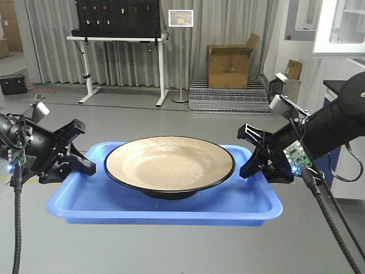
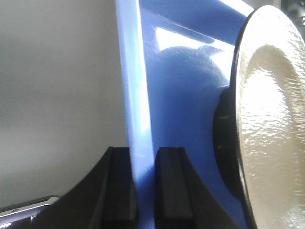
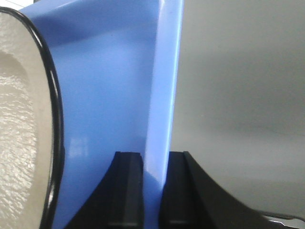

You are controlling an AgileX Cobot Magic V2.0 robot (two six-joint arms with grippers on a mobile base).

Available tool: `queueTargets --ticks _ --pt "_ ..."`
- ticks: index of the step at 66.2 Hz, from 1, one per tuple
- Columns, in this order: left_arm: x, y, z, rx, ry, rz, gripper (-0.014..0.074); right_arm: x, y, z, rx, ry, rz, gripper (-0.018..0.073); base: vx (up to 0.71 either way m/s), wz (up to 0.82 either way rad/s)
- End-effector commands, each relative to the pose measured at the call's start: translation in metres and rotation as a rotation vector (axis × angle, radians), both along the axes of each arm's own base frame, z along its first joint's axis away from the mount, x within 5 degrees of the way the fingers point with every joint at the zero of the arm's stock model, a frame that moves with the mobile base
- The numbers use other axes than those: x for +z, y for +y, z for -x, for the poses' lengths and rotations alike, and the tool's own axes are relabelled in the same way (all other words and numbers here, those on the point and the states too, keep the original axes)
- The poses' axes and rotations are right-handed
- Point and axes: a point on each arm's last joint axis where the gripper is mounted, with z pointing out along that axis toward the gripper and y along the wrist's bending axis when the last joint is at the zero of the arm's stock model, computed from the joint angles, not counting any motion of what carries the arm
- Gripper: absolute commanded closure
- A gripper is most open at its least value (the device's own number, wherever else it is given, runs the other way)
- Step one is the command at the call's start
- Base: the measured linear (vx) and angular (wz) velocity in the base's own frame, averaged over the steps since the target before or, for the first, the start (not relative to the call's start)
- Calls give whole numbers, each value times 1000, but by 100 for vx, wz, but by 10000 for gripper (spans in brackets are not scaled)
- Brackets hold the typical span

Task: Place disk in tray to left cabinet
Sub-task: 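Hold the tray level with both grippers while the base drives to the cabinet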

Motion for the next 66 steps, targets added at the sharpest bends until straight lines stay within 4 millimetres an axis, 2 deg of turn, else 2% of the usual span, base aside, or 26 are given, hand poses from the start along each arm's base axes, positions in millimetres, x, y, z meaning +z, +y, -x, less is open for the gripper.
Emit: queueTargets --ticks 1,66 --pt "44 -22 22 -67 -61 201 596 44 17 17 24 -108 -183 564 68 -1" --pt "44 -22 22 -66 -61 202 596 44 17 18 28 -102 -183 564 70 -1"
